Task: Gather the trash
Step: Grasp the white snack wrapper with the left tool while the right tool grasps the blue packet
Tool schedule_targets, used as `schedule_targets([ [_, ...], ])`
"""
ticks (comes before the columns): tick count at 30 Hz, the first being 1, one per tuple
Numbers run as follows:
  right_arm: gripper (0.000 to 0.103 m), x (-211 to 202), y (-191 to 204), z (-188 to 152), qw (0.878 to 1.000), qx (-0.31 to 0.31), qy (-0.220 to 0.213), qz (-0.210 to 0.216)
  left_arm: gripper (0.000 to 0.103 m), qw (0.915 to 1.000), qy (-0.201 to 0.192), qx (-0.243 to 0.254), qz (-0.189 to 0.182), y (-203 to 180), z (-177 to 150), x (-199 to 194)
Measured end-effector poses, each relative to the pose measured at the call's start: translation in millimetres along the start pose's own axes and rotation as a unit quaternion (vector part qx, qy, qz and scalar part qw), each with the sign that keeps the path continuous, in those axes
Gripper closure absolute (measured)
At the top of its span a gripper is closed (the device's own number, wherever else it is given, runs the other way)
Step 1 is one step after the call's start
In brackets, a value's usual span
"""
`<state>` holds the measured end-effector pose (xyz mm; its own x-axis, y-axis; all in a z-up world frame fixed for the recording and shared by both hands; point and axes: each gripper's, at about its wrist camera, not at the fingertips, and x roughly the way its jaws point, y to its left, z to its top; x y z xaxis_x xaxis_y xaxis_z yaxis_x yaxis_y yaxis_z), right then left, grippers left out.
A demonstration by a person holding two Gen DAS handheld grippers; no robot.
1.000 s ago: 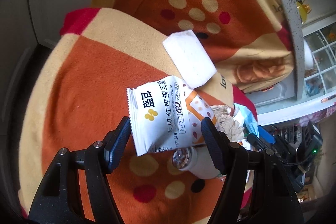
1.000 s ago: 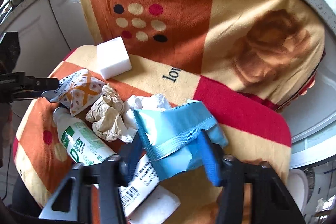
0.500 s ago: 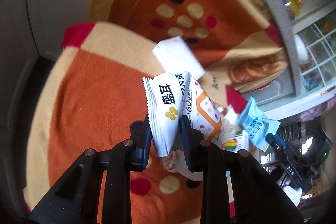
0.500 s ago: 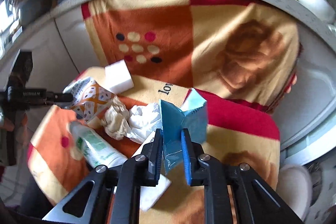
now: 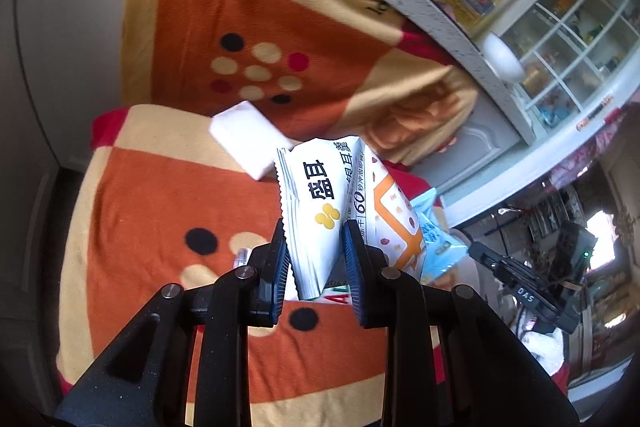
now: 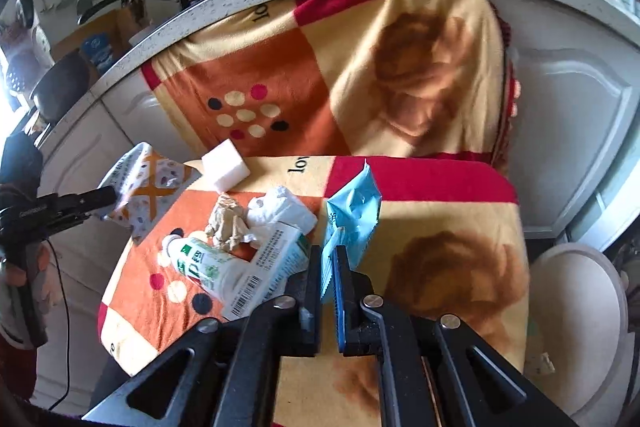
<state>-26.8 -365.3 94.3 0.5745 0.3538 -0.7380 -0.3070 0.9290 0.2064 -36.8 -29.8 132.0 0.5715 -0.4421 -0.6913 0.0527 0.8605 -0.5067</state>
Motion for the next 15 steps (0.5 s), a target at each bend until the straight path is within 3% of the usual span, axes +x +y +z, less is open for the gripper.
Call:
schedule_targets([
  [1,0.093,0.2,-3.0,-1.3,1.000,0.006,0.004,0.003,0.079,1.0000,0.000,0.004,-0.001,-3.7,-1.1,0.4],
  [3,0.046,3.0,-8.2,-2.8,1.000,0.016,0.013,-0.010,0.079,1.0000,0.002,0.009,-0.004,-8.3,-3.4,1.2],
  [4,0.041,6.1,-10.6,-3.3,1.000,0.019,0.018,-0.013,0.079,0.9999,0.004,0.010,-0.005,-10.0,-4.8,2.1],
  [15,0.041,53.7,-50.9,-14.0,0.994,0.085,0.062,-0.022,0.079,0.9994,0.015,0.030,-0.011,-26.6,-11.4,11.9],
])
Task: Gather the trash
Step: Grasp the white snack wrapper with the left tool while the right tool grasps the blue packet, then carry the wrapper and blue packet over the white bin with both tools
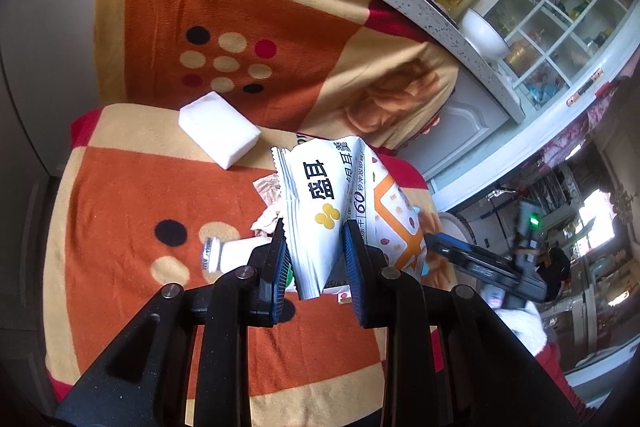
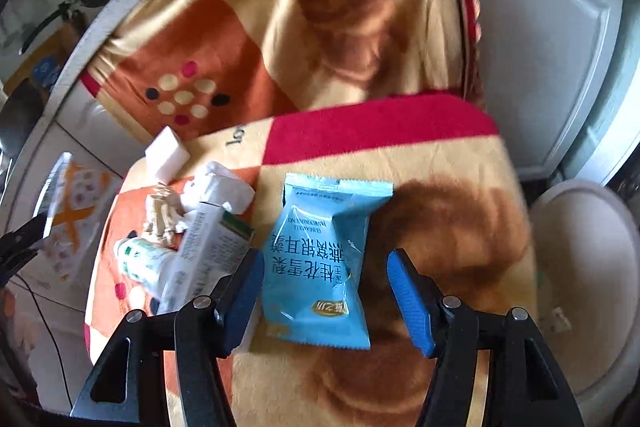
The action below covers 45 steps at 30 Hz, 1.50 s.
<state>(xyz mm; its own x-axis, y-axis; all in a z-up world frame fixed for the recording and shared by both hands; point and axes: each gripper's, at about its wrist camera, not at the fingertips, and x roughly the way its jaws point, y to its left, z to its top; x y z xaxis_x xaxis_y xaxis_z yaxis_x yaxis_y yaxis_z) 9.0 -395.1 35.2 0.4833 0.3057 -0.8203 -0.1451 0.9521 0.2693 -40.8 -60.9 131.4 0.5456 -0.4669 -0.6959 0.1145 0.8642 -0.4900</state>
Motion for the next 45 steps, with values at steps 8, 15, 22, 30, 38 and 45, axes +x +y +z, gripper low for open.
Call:
schedule_targets([
  [8,0.085,33.9,-18.2,-2.0,0.997,0.053,0.018,0.053,0.079,0.9997,0.011,0.022,0.007,-12.1,-2.5,7.9],
  [15,0.095,-2.4,-16.3,-7.8,0.998,0.025,-0.009,0.048,0.079,0.9993,0.015,0.032,0.006,-23.9,-2.6,14.5],
  [22,0.095,-38.0,-13.0,-18.6,0.998,0.016,-0.028,0.059,0.079,0.9983,0.017,0.056,-0.001,-46.6,-5.3,18.0],
  [30,0.060,-24.5,-27.1,-45.6,0.998,0.034,0.021,0.038,0.079,0.9975,0.026,0.065,-0.009,-59.6,-10.1,25.7],
  [38,0.038,-17.0,-46.3,-48.7,0.997,0.069,0.010,0.022,0.079,0.9971,0.033,0.068,-0.008,-61.4,-12.1,29.9],
  [45,0.057,5.9,-43.1,-42.2,0.997,0.064,0.000,0.043,0.079,0.9963,0.040,0.076,-0.005,-66.1,-13.7,34.2],
])
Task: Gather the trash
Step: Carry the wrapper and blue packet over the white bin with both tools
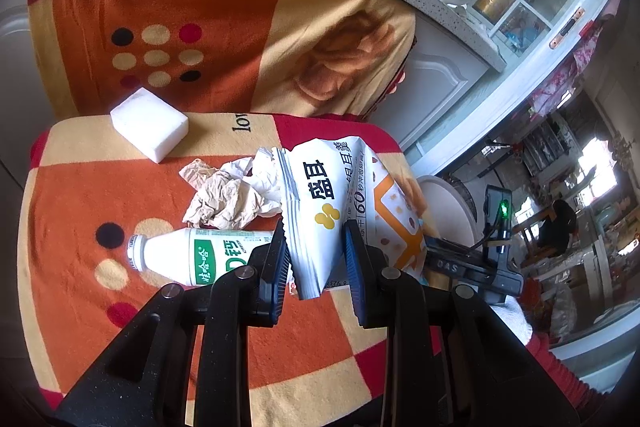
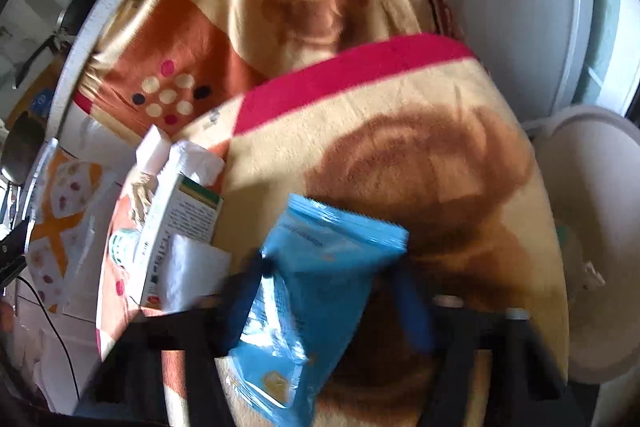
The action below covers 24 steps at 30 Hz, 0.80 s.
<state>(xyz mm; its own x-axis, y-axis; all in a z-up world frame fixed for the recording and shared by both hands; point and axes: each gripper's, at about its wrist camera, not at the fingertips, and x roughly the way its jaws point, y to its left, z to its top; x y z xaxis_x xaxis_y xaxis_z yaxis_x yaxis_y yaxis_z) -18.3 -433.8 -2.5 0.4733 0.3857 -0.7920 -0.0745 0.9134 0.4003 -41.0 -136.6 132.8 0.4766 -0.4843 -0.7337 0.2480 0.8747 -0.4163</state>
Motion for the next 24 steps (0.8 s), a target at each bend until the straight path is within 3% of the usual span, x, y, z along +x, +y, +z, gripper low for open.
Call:
schedule_targets([
  [2,0.062,-4.0,-0.8,-1.3,1.000,0.003,0.001,0.012,0.079,1.0000,0.000,0.005,0.002,-1.8,0.8,-0.5],
  [13,0.062,-73.2,3.7,-2.4,0.998,-0.019,-0.059,0.011,0.079,0.9993,0.004,0.036,-0.007,-37.5,3.9,11.2],
  [24,0.062,-138.6,-23.3,-2.3,0.993,-0.016,-0.107,-0.050,0.079,0.9952,0.014,0.094,-0.022,-105.3,8.1,42.1],
])
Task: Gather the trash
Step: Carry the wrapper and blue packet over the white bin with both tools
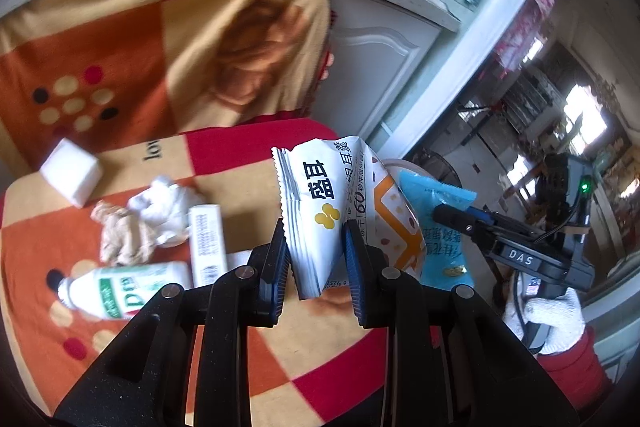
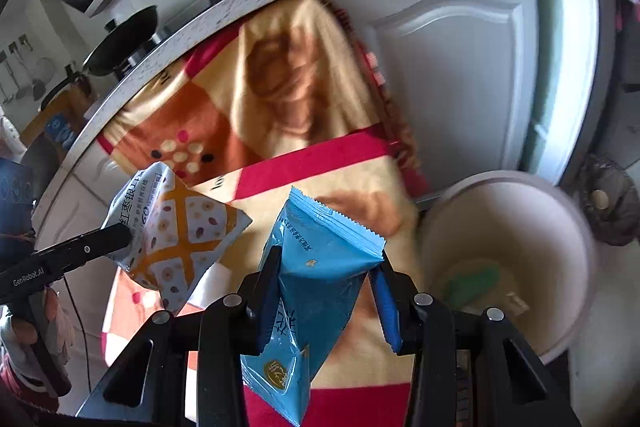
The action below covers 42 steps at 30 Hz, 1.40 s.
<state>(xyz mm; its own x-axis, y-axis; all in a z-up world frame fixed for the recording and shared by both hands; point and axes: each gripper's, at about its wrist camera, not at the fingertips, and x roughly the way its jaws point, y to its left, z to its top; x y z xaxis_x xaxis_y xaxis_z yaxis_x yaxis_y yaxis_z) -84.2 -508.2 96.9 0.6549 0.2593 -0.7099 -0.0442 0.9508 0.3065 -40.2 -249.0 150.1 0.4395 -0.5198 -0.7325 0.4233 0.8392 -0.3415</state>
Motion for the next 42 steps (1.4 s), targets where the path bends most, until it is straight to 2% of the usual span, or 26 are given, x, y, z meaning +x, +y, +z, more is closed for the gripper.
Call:
schedule_targets([
  [11,0.062,-19.9,-72.7,-1.9,0.996,0.036,-0.005,-0.082,0.079,0.9983,0.026,0.051,-0.011,-60.2,18.1,65.2],
  [23,0.062,-4.8,-140.6,-7.5,0.982,0.076,0.013,-0.171,0.079,0.9939,0.068,0.087,-0.006,-115.1,30.0,149.2],
  [30,0.062,14.3,-167.7,-14.1,0.976,0.097,0.034,-0.194,0.079,0.9912,0.091,0.096,0.005,-135.6,27.1,191.7],
  [37,0.062,30.3,-180.8,-20.2,0.971,0.107,0.040,-0.208,0.079,0.9904,0.104,0.090,0.014,-143.5,20.3,216.7],
  [42,0.062,38.5,-187.1,-23.5,0.970,0.114,0.047,-0.211,0.078,0.9908,0.104,0.086,0.008,-146.2,17.8,222.3],
])
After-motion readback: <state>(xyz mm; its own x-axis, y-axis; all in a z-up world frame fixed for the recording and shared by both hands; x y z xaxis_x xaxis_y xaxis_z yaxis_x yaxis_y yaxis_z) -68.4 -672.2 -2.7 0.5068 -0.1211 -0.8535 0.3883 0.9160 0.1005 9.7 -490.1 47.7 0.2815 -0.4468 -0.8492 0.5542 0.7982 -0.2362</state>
